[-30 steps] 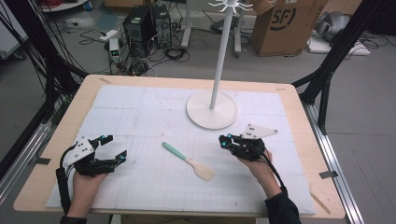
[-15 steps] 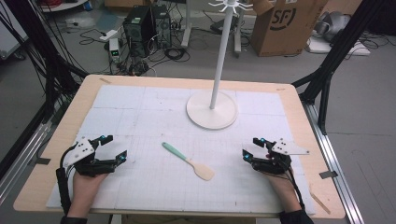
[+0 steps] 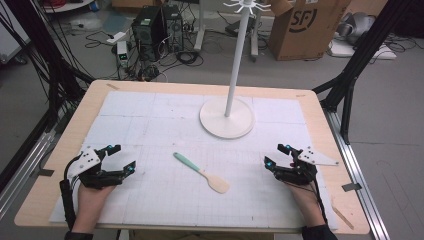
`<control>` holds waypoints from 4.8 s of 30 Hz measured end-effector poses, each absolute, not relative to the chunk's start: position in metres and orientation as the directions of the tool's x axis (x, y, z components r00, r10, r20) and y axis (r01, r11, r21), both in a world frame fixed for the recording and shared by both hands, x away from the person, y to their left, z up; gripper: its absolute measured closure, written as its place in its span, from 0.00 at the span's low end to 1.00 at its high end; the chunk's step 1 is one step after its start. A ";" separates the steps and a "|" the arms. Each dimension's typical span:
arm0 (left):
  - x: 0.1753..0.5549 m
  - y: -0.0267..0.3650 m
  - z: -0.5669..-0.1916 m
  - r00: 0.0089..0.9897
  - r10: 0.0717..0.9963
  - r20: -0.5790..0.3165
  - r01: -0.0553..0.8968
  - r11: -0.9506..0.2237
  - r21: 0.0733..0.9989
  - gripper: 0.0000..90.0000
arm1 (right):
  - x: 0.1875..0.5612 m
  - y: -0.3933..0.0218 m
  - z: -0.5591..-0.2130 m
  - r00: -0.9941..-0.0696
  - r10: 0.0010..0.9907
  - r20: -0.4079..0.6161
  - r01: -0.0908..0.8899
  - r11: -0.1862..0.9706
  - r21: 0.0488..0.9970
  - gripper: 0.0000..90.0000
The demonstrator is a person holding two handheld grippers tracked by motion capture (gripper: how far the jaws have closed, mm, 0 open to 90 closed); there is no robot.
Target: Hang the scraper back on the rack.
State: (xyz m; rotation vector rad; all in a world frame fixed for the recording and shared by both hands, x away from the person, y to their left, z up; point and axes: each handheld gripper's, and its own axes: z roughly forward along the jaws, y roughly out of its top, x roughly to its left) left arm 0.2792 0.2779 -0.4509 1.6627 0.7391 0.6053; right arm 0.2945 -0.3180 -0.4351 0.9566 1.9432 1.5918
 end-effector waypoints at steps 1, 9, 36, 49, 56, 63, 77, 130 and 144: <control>0.279 0.278 -0.451 0.668 0.744 0.009 0.148 -0.145 0.978 0.19 | 0.294 -0.318 -0.435 -0.654 0.750 0.096 0.238 0.083 0.968 0.26; 0.279 0.277 -0.451 0.663 0.748 0.011 0.149 -0.146 0.978 0.19 | 0.297 -0.302 -0.427 -0.676 0.728 0.113 0.259 0.092 0.961 0.24; 0.279 0.277 -0.451 0.664 0.748 0.019 0.146 -0.155 0.977 0.20 | 0.310 -0.166 -0.444 -0.830 0.539 0.144 0.360 0.319 0.877 0.36; 0.279 0.276 -0.451 0.664 0.748 0.022 0.144 -0.156 0.977 0.20 | 0.310 -0.126 -0.450 -0.831 0.551 0.072 0.367 0.447 0.816 0.62; 0.278 0.276 -0.451 0.665 0.746 0.027 0.143 -0.162 0.976 0.20 | 0.308 -0.120 -0.450 -0.854 0.519 0.036 0.339 0.503 0.795 0.73; 0.278 0.275 -0.451 0.663 0.748 0.028 0.142 -0.162 0.976 0.20 | 0.306 -0.115 -0.452 -0.865 0.502 0.004 0.323 0.551 0.770 0.83; 0.278 0.274 -0.451 0.660 0.751 0.035 0.140 -0.169 0.976 0.20 | 0.304 -0.111 -0.450 -0.823 0.566 0.047 0.401 0.519 0.755 0.91; 0.278 0.275 -0.451 0.662 0.749 0.031 0.141 -0.165 0.976 0.20 | 0.351 -0.309 -0.151 -0.758 0.653 0.017 0.272 0.292 0.917 0.91; 0.278 0.275 -0.451 0.663 0.748 0.034 0.139 -0.167 0.976 0.20 | 0.355 -0.301 -0.108 -0.720 0.694 0.000 0.246 0.255 0.935 0.91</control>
